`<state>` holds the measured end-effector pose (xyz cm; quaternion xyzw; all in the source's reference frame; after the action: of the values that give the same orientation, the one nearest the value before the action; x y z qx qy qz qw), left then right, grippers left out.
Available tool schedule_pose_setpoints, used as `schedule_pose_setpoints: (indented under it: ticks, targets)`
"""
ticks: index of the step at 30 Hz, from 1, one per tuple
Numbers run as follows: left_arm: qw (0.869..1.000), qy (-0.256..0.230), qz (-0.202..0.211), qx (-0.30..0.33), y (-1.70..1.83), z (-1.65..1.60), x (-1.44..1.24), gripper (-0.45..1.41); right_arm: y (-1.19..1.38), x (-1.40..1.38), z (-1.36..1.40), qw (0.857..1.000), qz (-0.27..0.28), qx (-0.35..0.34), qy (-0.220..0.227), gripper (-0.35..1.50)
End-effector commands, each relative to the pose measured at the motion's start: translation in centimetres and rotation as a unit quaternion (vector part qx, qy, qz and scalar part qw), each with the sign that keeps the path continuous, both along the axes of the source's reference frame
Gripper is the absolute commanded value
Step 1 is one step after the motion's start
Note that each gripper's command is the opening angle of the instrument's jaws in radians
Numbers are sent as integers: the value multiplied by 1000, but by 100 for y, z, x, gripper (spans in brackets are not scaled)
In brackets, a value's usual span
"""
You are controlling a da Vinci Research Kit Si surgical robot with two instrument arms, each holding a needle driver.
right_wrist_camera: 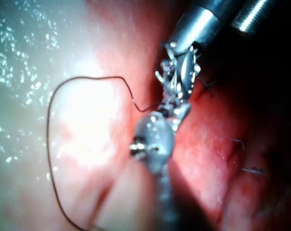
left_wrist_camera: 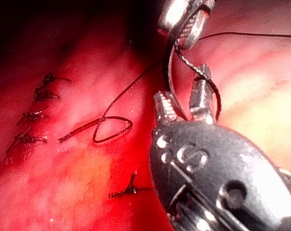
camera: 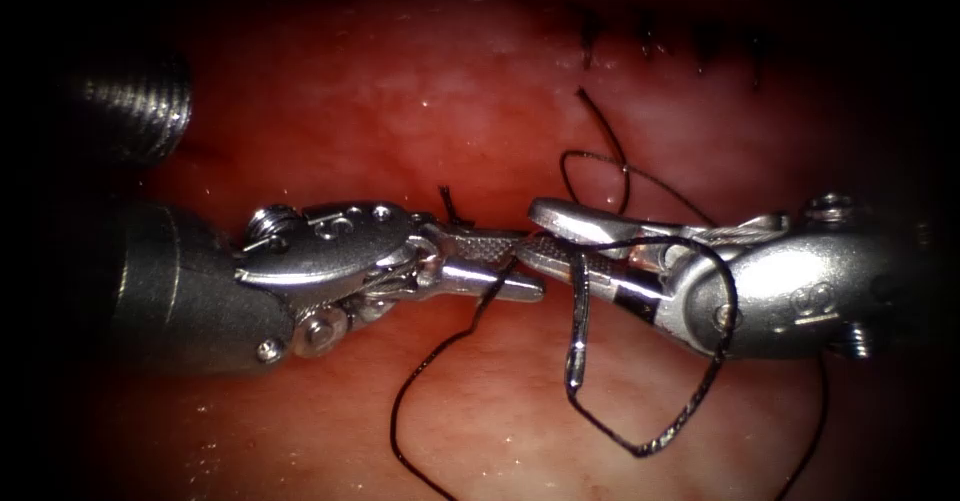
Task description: Wound Closure
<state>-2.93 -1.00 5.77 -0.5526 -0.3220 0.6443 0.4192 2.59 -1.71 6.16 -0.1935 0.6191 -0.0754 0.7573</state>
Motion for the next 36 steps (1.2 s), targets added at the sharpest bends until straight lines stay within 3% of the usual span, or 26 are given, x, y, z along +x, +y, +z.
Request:
schedule_pose_setpoints:
  ticks: [1, 3, 8, 16, 21, 23, 24, 26, 29, 36]
  targets:
    - [1000, 13, 12, -13, -3, 7, -5, 57, 3, 4, 12, 1000, 2, 3, 2, -35]
    - [998, 47, 37, -24, -7, 10, -1, 64, 4, 2, 22, 1000, 3, 12, 3, -35]
    - [991, 102, 82, -30, -20, 26, 1, 49, 10, -3, 43, 1000, -2, 25, 11, -35]
    - [990, 105, 85, -36, -20, 28, 2, 39, 28, -4, 63, 1000, -4, 28, 11, -35]
    - [988, 95, 115, -32, -38, 21, -2, 31, 41, 8, 78, 1000, -9, 27, 4, -35]
    - [986, 105, 124, -41, -39, 23, -10, 44, 41, 14, 88, 1000, -14, 15, -5, -35]
    - [986, 114, 117, -46, -36, 25, -15, 42, 40, 16, 92, 1000, -17, 11, -9, -35]
    - [982, 139, 100, -83, -28, 32, -24, -3, 34, 21, 100, 999, -25, -4, -20, -35]
    - [978, 153, 96, -107, -35, 46, -28, -23, 26, 26, 105, 998, -40, -34, -37, -35]
    - [963, 204, 112, -132, -38, 68, -29, -18, 18, 21, 95, 994, -58, -69, -57, -35]
